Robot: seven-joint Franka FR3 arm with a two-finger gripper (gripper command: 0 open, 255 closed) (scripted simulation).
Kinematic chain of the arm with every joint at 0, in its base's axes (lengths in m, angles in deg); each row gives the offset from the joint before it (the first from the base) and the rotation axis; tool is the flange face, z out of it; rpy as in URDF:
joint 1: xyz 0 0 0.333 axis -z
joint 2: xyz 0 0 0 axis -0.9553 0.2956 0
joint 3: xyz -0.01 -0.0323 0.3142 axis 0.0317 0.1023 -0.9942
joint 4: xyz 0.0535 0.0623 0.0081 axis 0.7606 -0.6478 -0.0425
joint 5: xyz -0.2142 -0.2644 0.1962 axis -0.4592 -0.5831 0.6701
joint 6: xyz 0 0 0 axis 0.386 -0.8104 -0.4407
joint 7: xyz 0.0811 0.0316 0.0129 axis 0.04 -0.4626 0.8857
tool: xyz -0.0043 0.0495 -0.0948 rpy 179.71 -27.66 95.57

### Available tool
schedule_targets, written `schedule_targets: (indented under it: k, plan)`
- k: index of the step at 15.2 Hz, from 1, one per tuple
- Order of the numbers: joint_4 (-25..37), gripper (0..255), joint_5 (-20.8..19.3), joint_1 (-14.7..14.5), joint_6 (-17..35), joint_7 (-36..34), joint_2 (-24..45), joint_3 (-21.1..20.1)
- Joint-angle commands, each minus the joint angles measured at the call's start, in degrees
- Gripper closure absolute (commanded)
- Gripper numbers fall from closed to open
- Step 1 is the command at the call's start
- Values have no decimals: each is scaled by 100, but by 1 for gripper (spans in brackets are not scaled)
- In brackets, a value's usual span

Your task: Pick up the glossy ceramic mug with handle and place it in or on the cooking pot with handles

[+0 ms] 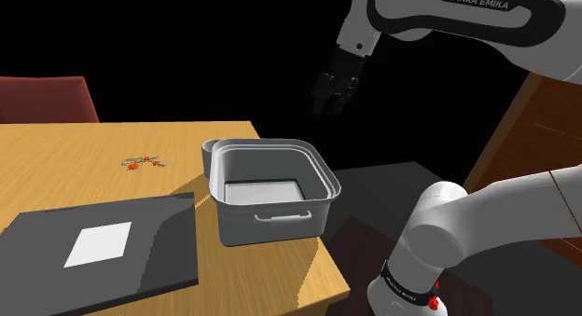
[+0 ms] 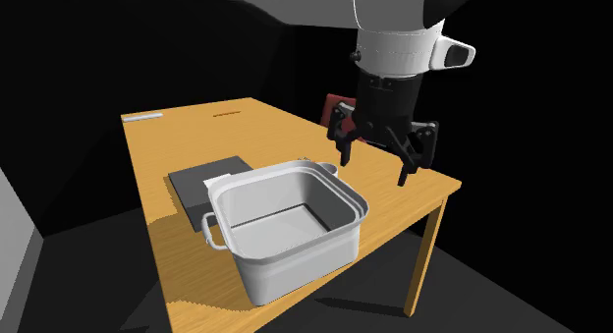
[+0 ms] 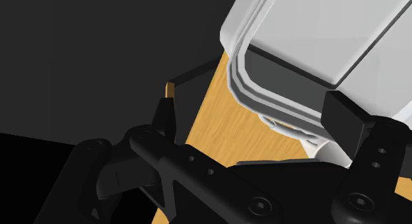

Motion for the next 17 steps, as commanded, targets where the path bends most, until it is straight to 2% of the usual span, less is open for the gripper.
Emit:
schedule_targets:
  k: [1,9,17]
  plan:
    - [0,0,0,0,0,0,0,0]
    - [525,0,103,-161,728,-694,1451,-716]
    - [1505,0,-131,-258,1163,-1449,3114,-1342]
